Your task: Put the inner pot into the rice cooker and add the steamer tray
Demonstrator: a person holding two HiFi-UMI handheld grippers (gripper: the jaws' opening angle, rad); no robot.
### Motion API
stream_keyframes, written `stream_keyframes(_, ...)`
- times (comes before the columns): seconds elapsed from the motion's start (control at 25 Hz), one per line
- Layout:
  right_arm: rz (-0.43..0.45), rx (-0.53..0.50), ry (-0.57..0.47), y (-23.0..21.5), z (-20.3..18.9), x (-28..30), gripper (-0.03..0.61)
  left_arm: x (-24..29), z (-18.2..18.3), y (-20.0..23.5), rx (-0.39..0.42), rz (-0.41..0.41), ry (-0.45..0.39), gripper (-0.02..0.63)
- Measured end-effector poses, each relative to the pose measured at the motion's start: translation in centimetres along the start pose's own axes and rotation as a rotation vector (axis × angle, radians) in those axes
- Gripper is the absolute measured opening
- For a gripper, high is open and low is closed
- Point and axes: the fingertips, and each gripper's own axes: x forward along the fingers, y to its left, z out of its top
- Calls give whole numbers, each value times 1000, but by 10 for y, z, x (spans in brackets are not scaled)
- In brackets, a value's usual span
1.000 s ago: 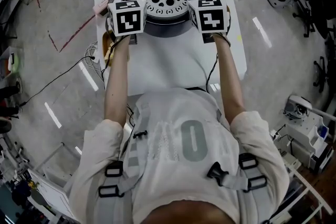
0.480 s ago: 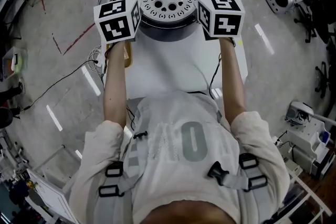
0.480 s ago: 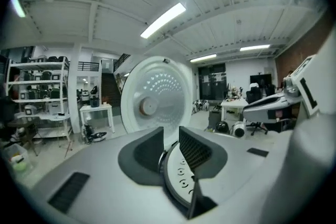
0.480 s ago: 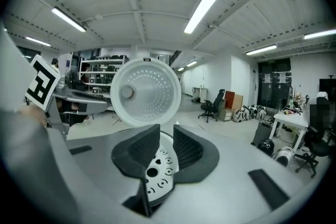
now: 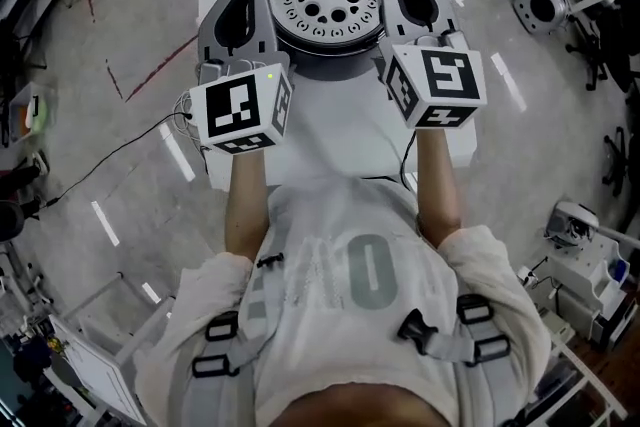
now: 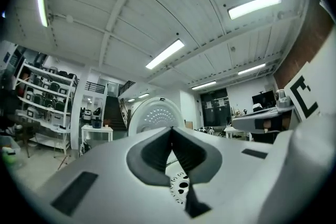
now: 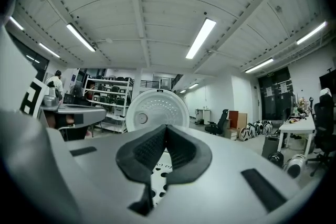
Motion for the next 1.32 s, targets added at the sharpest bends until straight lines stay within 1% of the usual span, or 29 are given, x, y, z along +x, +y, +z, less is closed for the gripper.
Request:
stream_keyframes(0.12,-21,-6,12,5,-13,-10,9,-12,-7,-3,3,14,-2,21)
stream_keyframes(0.2,-31,2,27,6,-25,-17,9,-16,-16,-4,10,15,15,21)
stream_keyframes(0.32,-24,28,48,3,-38,-20,8,-16,-27,-2,-1,30,48,21)
stream_keyframes(0.56,-21,27,46,-3,-35,-19,8,-12,-28,-5,0,30,52,21)
stream_keyframes(0.72,-21,29,61,-5,-40,-21,8,-13,-33,-1,0,44,69,21)
stream_keyframes(1.08,9,15,78,-2,-45,-13,8,-10,-43,7,-14,81,103,21)
stream_keyframes(1.32,10,25,92,-4,-50,-9,8,-9,-48,9,-13,89,125,21)
